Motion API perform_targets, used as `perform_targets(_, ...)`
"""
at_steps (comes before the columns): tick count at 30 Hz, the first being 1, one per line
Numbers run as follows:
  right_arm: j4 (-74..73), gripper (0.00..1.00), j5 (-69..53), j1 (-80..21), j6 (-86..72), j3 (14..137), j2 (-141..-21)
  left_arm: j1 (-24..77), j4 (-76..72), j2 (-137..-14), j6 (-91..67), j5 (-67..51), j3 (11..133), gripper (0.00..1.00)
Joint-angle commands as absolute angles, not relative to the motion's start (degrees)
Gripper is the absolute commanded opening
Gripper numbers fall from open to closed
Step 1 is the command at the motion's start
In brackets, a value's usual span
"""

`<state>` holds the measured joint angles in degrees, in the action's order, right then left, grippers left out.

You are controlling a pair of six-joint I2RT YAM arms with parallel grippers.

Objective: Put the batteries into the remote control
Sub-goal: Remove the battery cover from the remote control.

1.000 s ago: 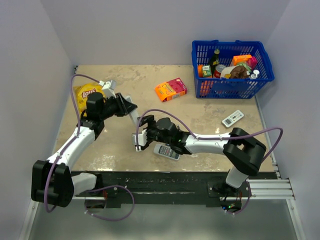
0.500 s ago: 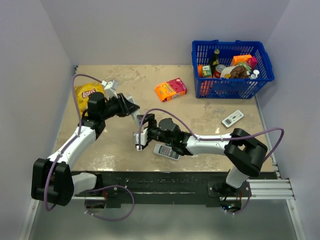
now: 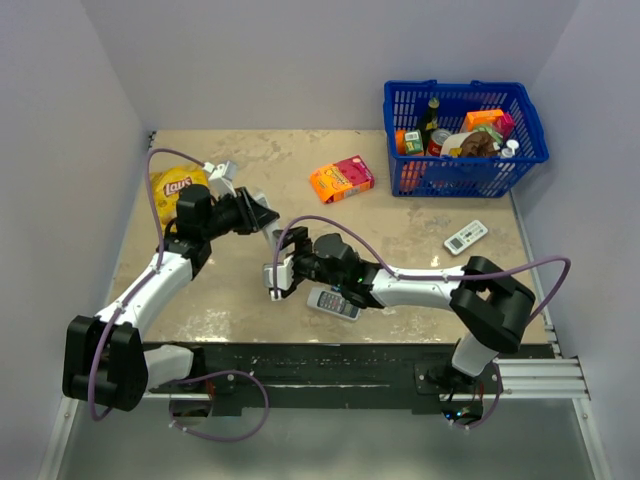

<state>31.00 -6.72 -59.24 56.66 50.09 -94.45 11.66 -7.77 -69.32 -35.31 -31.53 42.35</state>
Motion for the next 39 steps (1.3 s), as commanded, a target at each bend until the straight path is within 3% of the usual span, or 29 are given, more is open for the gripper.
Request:
perform_targets(1,25.1,0.83,-6.6,-59.4,57.1,52.9,-95.5,13.1,-10.4,-68.6,-36.2,-35.3,44.8,0.0)
perform_targets(39,4.6,0.73,-10.9,-61.3,59.7,62.8,-105.2,11.5,-15.0,-66.0,-38.1,-35.6,42.7,0.0)
